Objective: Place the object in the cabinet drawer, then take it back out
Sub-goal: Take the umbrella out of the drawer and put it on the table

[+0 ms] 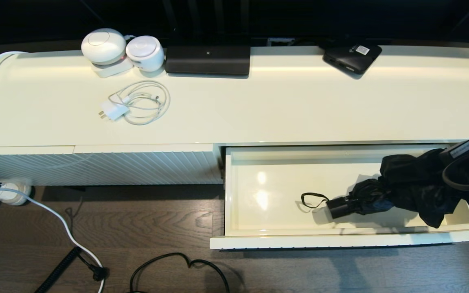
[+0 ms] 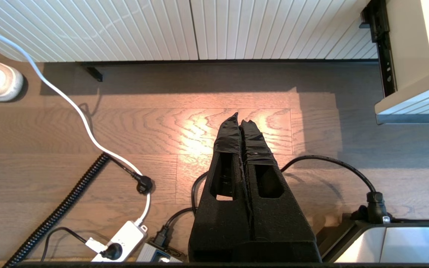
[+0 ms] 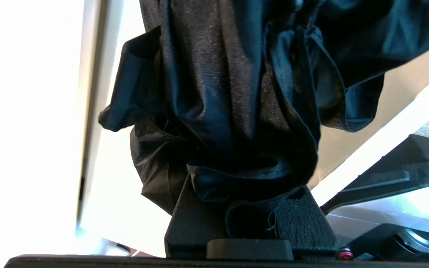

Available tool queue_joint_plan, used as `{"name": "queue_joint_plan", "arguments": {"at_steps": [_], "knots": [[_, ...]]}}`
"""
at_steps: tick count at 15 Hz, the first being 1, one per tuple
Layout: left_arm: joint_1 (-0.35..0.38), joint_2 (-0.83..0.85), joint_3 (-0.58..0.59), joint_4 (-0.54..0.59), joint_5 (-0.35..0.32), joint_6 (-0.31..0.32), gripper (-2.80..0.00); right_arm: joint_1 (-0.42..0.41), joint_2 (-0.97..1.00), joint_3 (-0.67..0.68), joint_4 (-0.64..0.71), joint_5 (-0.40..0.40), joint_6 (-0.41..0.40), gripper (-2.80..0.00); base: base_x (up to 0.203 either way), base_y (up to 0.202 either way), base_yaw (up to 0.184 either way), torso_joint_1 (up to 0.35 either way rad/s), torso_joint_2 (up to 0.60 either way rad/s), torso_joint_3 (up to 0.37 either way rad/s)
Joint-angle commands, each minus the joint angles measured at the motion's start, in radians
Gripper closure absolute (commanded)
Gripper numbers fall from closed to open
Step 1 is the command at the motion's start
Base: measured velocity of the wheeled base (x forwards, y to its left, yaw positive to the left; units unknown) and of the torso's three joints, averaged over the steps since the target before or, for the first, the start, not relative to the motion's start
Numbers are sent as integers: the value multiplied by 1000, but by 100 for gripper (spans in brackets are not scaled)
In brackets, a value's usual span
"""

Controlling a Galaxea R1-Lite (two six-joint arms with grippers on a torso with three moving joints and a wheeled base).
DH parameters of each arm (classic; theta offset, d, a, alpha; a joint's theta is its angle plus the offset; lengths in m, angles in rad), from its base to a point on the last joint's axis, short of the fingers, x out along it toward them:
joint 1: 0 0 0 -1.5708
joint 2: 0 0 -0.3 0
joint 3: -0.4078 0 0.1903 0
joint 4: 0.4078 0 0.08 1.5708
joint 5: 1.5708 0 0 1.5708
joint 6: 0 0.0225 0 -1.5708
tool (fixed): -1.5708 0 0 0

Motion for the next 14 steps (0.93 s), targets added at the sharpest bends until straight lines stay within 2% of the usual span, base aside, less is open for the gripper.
{"name": "queue_joint_plan", "arguments": {"at_steps": [1,3,7,14], "knots": [[1,0,1,0,0,0,0,1,-20,-7,4,0,6,0,0,0,0,0,0,0],[-1,0,1,0,0,0,0,1,-40,-24,9,0,5,0,0,0,0,0,0,0],[1,0,0,0,0,0,0,1,-102,-140,118,0,5,0,0,0,0,0,0,0],[1,0,0,0,0,0,0,-9,-110,-224,151,-1,-5,0,0,0,0,0,0,0]]}}
